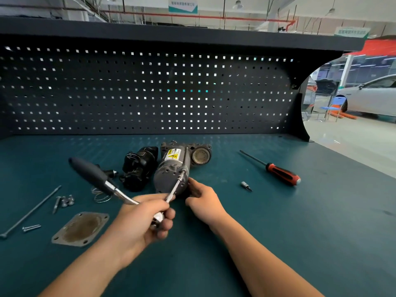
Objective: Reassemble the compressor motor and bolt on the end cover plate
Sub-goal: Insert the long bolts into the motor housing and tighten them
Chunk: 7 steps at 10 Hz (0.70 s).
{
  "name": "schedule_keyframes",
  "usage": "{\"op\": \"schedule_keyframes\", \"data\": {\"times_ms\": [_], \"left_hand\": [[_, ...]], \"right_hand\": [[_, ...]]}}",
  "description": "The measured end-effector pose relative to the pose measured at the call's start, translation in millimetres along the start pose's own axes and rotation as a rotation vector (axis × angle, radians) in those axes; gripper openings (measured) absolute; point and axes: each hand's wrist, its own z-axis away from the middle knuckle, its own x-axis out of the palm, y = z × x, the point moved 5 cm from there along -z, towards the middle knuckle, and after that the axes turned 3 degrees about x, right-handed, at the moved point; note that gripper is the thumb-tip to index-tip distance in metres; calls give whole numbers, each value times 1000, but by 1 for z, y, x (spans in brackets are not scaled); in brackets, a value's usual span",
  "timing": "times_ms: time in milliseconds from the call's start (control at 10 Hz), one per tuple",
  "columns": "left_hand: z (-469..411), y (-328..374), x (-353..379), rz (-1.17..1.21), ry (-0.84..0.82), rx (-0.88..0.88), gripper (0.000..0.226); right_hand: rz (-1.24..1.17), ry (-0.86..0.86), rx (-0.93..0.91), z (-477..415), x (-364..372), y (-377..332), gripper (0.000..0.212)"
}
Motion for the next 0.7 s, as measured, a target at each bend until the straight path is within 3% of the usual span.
{"op": "schedule_keyframes", "data": {"times_ms": [200,300,400,500,600,700], "left_hand": [[-5,35,-37,-756,-12,184,32],[2,39,-30,-1431,23,413,18],[7,28,-20,-1840,76,565,47],[7,22,-32,-1477,61,421,26],[8,-19,-50,-178,-64,-173,32],[18,-31,-41,611,-174,-277,74]], "right_hand": [[-79,-179,45,3,20,1,68],[-31,-182,15,0,25,-1,68],[-9,-178,4,-2,27,-2,72],[-4,-161,-20,-4,29,1,72],[-9,-143,-28,-4,29,2,71],[-1,-141,-47,-4,29,1,70]]}}
